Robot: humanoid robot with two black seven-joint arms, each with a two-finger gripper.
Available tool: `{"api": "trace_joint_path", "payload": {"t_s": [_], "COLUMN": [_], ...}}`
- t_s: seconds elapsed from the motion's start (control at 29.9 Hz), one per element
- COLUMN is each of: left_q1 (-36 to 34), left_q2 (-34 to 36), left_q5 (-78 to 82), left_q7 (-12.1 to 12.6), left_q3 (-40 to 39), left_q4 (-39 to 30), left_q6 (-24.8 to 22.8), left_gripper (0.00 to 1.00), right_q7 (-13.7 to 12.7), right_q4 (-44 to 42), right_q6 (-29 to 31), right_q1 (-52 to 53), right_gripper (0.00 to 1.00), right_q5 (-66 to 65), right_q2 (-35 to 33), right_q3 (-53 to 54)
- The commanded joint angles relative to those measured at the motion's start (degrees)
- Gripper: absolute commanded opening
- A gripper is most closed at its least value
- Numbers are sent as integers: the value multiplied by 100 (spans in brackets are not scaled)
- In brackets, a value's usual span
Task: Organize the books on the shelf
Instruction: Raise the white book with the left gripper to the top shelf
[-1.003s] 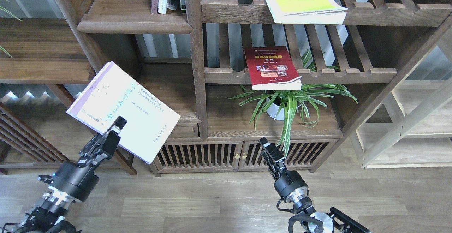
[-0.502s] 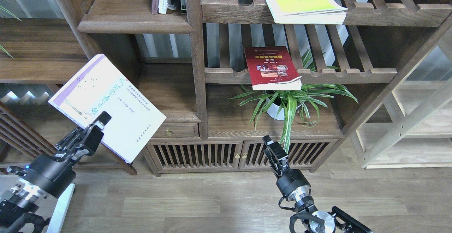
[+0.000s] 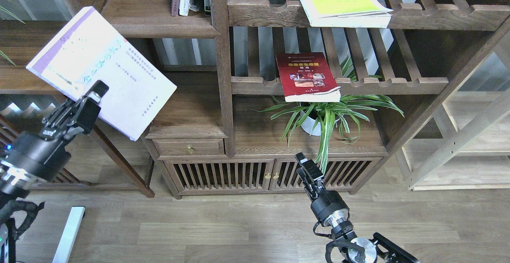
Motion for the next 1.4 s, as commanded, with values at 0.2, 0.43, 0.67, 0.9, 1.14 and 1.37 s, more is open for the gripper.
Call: {"api": "trace_joint_path", "payload": {"t_s": [0.2, 0.43, 0.67, 0.9, 1.14, 1.37], "left_q1": [-842, -1449, -1809, -2266, -2758, -3461], "left_q2": [343, 633, 1229, 1924, 2303, 2549], "left_q5": [-8, -16, -8, 1, 10, 10], "left_q7": [4, 4, 4, 4, 4, 4], "left_q3": [-129, -138, -59, 283, 889, 1592], "left_q4": [80, 212, 519, 898, 1117, 1398], "left_q6": [901, 1569, 1684, 1938, 2396, 2861], "left_gripper": [5, 2, 2, 2, 2, 2], "right_q7": [0, 0, 0, 0, 0, 0], "right_q4": [-1, -1, 8, 8, 17, 35], "right_q6": [0, 0, 0, 0, 0, 0], "right_q1": [-1, -1, 8, -1, -1, 8], "right_gripper": [74, 74, 74, 74, 74, 75], "right_q5": [8, 8, 35, 43, 61, 96], "right_q2": [-13, 5, 5, 5, 5, -12], "right_q3": [44, 71, 80, 80, 88, 88]}}
